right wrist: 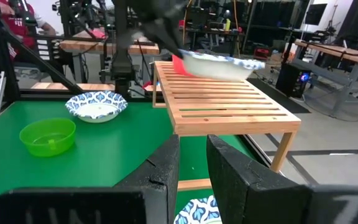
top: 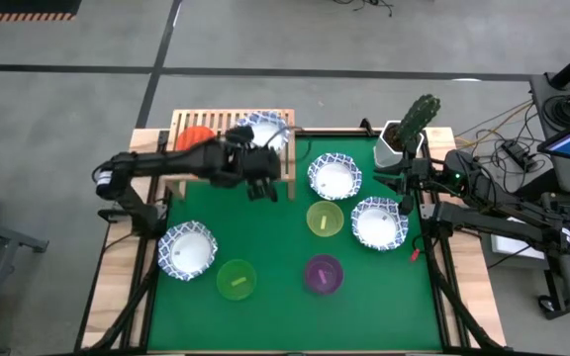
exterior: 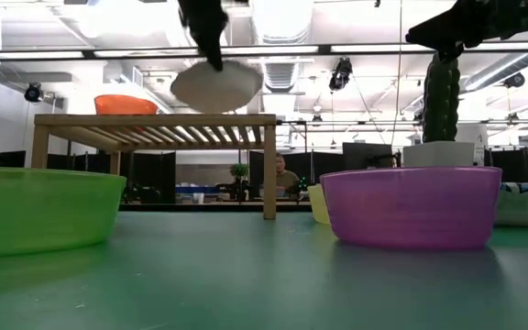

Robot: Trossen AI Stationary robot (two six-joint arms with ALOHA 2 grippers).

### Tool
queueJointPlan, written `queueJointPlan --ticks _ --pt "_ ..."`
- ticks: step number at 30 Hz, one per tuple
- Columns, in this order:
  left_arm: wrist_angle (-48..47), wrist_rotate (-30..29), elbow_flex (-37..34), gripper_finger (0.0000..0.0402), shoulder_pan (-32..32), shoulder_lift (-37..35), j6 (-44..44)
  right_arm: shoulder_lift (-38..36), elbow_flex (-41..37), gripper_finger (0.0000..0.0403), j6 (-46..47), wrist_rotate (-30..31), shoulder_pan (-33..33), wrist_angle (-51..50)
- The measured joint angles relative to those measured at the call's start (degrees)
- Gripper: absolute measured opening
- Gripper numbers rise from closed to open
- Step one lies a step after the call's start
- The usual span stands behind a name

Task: Place and stack bowls onto a shelf
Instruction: Put the blue patterned bowl on the shelf

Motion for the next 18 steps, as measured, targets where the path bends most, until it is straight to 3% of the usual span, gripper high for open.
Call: queueJointPlan --ticks 6,18 --pt "0.2 0.1 -1.1 0.0 4.6 1.0 -0.2 0.0 -0.1 0.007 -0.5 0.0 0.0 0.0" --pt "-0.3 0.2 -1.1 0.0 5.0 3.7 0.0 0.0 -0.1 0.007 -0.6 0.0 0.0 0.0"
